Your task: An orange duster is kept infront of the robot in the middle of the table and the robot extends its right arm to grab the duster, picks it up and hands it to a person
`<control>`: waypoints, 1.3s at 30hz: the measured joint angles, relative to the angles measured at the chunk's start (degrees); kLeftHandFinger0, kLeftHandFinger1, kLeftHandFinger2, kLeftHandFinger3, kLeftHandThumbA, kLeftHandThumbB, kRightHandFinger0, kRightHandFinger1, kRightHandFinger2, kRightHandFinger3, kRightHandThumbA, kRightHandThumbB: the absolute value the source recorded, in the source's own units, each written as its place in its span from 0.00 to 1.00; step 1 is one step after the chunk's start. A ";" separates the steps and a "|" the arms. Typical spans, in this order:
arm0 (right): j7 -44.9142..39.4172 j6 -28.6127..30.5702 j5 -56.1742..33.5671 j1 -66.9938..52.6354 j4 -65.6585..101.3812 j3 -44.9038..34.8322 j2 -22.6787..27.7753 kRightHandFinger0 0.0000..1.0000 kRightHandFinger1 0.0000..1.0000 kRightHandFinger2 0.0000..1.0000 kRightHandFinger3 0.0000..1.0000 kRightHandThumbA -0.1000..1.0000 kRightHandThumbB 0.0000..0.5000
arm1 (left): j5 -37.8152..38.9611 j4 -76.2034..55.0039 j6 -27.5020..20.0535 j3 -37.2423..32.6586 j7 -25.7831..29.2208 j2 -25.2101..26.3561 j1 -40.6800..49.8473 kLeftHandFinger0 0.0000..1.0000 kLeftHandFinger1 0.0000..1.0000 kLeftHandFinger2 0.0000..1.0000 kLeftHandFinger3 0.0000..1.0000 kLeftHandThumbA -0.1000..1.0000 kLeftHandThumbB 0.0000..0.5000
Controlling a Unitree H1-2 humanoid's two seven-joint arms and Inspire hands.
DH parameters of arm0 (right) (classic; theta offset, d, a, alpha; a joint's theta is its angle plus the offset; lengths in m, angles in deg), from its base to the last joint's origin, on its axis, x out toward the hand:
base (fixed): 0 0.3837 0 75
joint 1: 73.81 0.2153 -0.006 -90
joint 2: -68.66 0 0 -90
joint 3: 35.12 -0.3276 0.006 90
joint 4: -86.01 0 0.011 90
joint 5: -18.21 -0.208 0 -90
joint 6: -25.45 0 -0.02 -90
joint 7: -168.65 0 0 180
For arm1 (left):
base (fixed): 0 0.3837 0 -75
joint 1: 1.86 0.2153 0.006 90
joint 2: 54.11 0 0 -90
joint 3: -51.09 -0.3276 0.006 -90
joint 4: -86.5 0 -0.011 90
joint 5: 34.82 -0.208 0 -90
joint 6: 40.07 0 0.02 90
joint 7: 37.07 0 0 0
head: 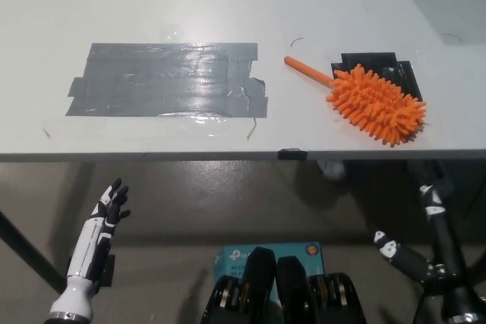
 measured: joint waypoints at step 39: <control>-15.26 -27.59 4.04 53.73 -47.26 8.21 12.00 1.00 1.00 1.00 1.00 1.00 0.77 | -0.73 -1.70 0.14 -0.53 -0.04 -0.03 -1.82 0.95 1.00 1.00 1.00 1.00 0.38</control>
